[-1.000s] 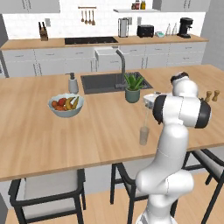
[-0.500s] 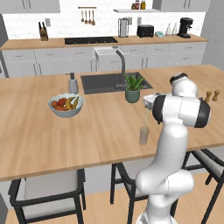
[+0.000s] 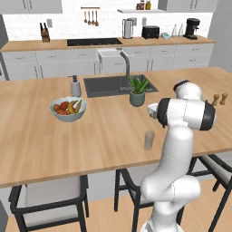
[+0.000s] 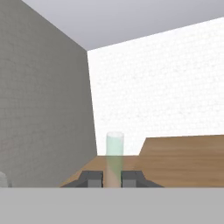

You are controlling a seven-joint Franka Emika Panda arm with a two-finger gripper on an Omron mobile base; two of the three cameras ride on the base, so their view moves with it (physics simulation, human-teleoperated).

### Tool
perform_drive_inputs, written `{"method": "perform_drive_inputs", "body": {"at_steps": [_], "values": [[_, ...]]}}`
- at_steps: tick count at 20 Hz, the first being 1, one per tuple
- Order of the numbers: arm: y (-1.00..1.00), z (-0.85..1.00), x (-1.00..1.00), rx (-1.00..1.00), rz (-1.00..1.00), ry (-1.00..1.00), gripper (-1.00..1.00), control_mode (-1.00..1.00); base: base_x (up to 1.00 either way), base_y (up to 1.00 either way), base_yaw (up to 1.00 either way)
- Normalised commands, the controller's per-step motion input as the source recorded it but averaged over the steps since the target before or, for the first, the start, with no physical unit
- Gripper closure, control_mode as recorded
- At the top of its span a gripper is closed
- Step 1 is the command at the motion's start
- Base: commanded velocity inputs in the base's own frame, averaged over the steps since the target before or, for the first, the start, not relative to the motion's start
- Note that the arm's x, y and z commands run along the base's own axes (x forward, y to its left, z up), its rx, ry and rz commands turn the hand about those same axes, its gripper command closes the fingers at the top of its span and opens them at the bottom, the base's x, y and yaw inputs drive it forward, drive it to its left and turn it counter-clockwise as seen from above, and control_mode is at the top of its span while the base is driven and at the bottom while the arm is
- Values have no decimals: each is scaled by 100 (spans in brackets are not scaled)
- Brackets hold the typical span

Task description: Take a straw from the drawer in front and place it inside the glass cup on the dining counter.

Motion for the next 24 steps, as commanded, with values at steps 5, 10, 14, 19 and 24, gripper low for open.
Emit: {"method": "perform_drive_inputs", "body": {"at_steps": [5,10,14,19,24], "values": [[0,-16,18,0,0,-1,100,-100,0,0,0],[0,-15,7,-1,0,-1,100,-100,0,0,0],[-1,-32,0,-7,0,-1,100,-100,0,0,0],[0,-30,0,-8,0,-2,100,-100,0,0,0],[1,-7,0,-5,0,-2,-100,-100,0,0,0]]}}
